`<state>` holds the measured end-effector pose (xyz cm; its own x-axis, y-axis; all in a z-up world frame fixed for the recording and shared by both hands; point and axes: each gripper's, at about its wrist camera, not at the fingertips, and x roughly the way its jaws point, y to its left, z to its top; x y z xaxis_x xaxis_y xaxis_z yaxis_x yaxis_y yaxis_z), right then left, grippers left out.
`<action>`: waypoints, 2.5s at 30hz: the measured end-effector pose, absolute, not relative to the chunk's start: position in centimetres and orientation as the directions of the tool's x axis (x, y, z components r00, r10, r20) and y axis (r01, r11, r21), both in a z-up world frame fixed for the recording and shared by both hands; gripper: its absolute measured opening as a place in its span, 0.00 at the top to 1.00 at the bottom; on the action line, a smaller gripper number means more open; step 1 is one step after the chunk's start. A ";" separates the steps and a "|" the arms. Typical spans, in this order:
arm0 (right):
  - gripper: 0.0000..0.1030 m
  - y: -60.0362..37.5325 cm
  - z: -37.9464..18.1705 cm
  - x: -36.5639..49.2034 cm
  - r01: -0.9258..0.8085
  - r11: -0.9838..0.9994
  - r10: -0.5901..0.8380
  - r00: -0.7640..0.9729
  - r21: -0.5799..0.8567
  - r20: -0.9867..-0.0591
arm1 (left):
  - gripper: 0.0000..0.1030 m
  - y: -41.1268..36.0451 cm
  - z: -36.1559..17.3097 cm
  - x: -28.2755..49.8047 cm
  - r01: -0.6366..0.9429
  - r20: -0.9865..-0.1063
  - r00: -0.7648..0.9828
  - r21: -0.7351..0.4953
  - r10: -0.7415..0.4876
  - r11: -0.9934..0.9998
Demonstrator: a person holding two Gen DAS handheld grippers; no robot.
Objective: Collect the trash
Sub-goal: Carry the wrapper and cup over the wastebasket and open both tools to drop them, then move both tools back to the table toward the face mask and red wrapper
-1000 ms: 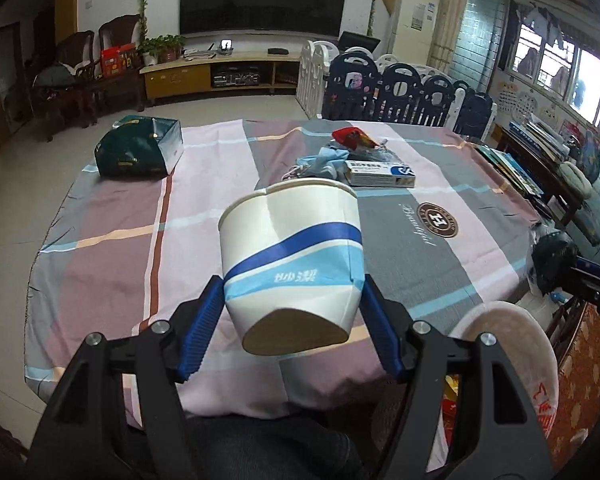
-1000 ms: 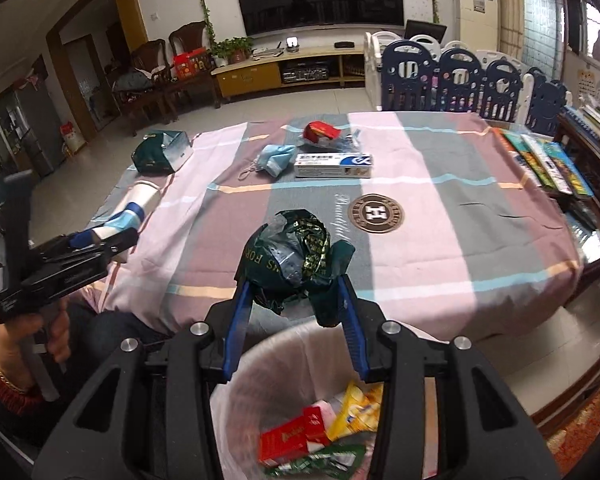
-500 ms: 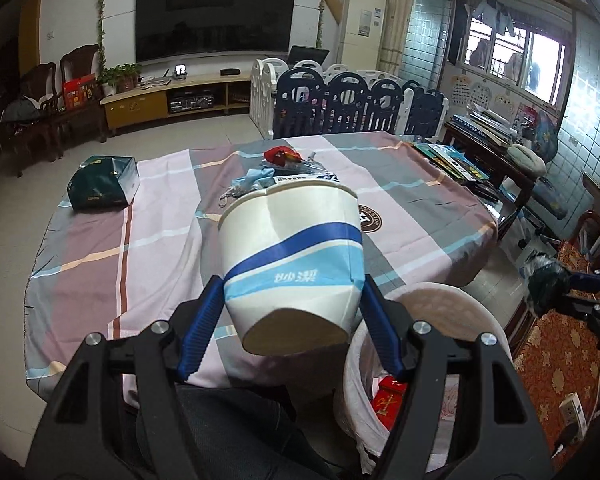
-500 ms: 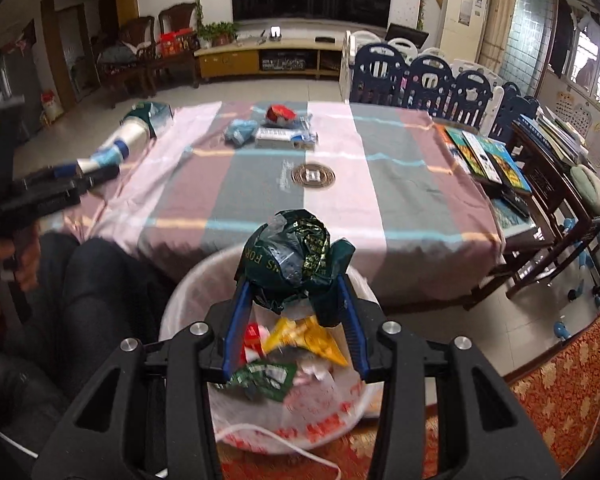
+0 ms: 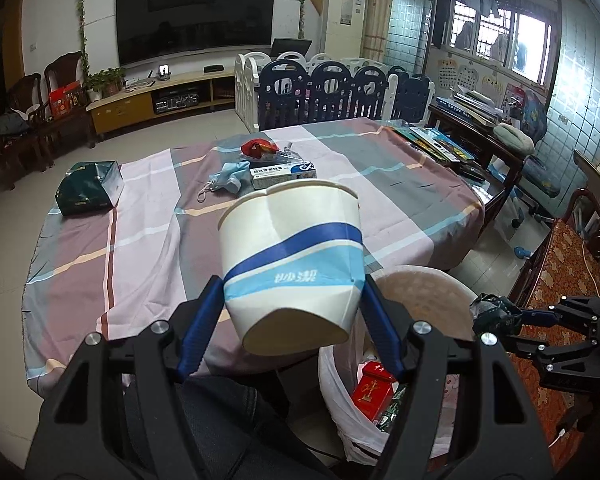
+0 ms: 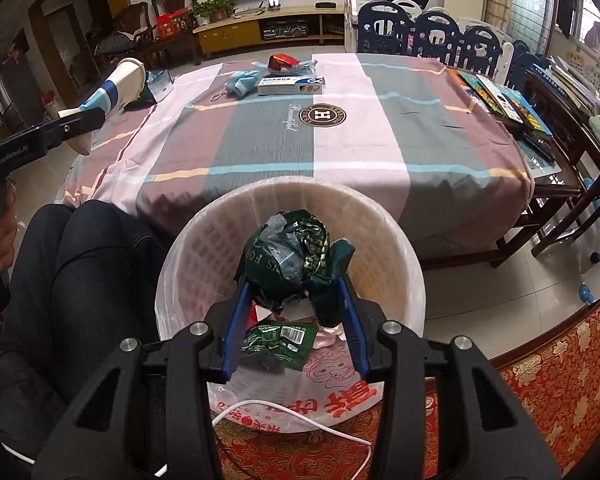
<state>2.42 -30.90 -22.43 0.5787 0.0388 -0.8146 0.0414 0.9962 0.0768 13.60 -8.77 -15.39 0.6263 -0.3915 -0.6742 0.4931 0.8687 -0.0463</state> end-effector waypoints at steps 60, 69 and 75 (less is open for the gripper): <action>0.26 -29.1 -17.3 5.2 0.082 0.989 0.033 0.688 0.123 -0.725 | 0.11 -6.3 -20.1 17.5 0.429 -0.770 0.522 -0.134 -0.366 0.893; 0.26 -26.6 -18.0 7.8 0.042 0.993 0.054 0.666 0.110 -0.744 | 0.10 -3.8 -20.5 18.3 0.379 -0.762 0.543 -0.152 -0.353 0.913; 0.26 -25.7 -18.6 9.9 0.029 0.992 0.076 0.657 0.125 -0.750 | 0.10 -2.2 -21.2 19.2 0.327 -0.768 0.554 -0.156 -0.323 0.932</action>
<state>9.93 -25.69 -18.60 0.6568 0.0756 -0.7503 0.0292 0.9917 0.1254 19.22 -2.23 -21.21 0.5536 -0.3226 -0.7677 0.3268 0.9321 -0.1561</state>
